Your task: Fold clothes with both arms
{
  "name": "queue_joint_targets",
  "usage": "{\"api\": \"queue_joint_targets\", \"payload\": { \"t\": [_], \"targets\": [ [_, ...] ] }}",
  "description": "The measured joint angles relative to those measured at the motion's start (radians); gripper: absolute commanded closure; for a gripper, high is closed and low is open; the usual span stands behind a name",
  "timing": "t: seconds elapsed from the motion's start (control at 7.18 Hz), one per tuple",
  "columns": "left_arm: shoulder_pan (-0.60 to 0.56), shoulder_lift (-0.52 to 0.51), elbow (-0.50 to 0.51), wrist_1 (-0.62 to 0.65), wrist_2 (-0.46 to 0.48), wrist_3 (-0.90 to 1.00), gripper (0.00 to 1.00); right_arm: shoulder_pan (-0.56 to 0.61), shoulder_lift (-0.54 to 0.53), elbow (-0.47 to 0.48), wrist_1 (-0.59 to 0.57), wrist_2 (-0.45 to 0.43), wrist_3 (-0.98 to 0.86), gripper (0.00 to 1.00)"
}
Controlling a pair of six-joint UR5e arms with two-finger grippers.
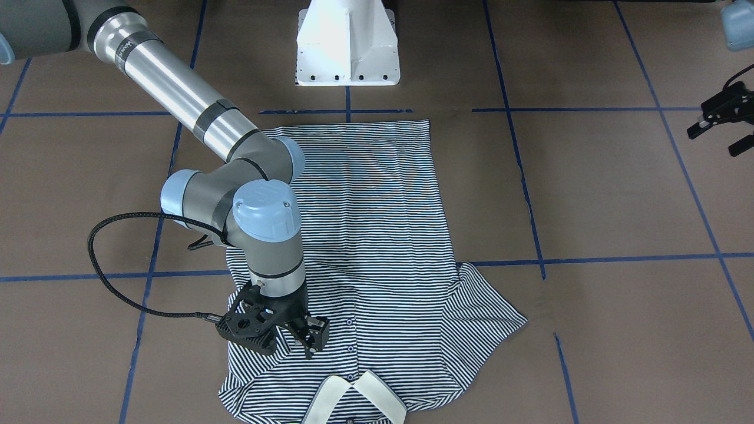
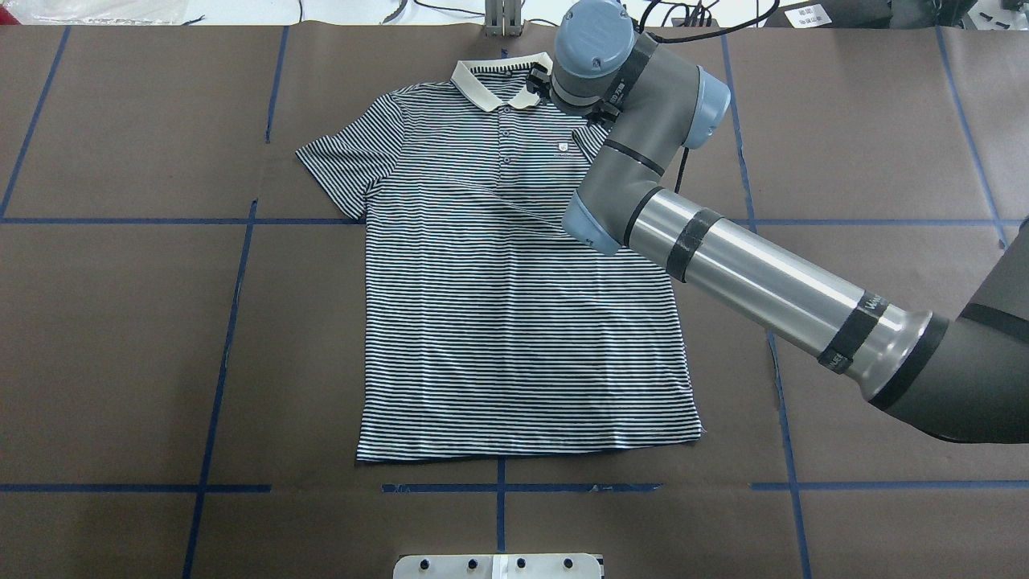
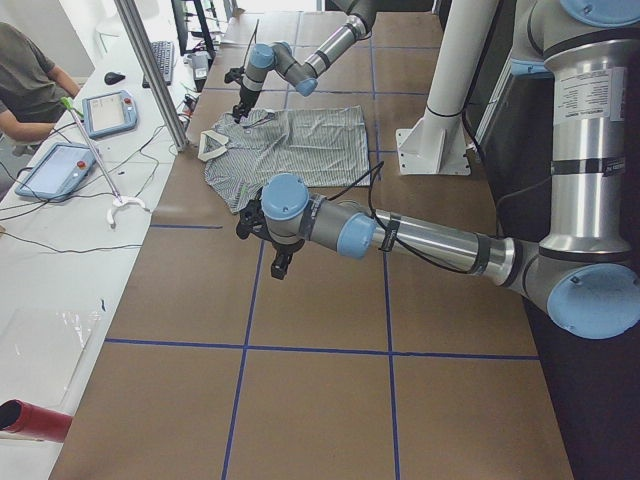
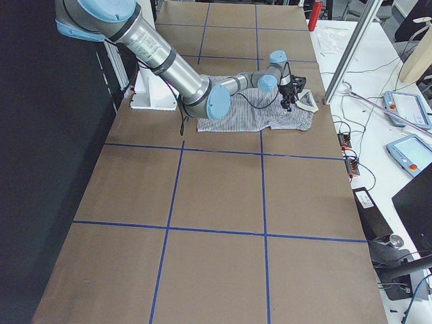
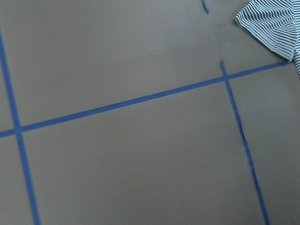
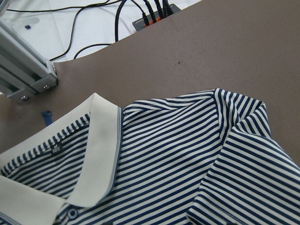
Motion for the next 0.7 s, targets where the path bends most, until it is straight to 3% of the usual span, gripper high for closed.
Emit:
{"api": "queue_joint_targets", "payload": {
  "t": [0.28, 0.42, 0.7],
  "targets": [
    [0.183, -0.206, 0.105, -0.060, 0.107, -0.360, 0.07, 0.052, -0.112, 0.163, 0.000, 0.117, -0.007, 0.00],
    [0.261, -0.304, 0.175, -0.094, 0.186, -0.469, 0.07, 0.087, -0.190, 0.251, 0.004, 0.183, -0.021, 0.00],
    [0.317, -0.449, 0.411, -0.298, 0.289, -0.549, 0.14, 0.141, -0.321, 0.404, 0.007, 0.283, -0.053, 0.00]
  ]
}}
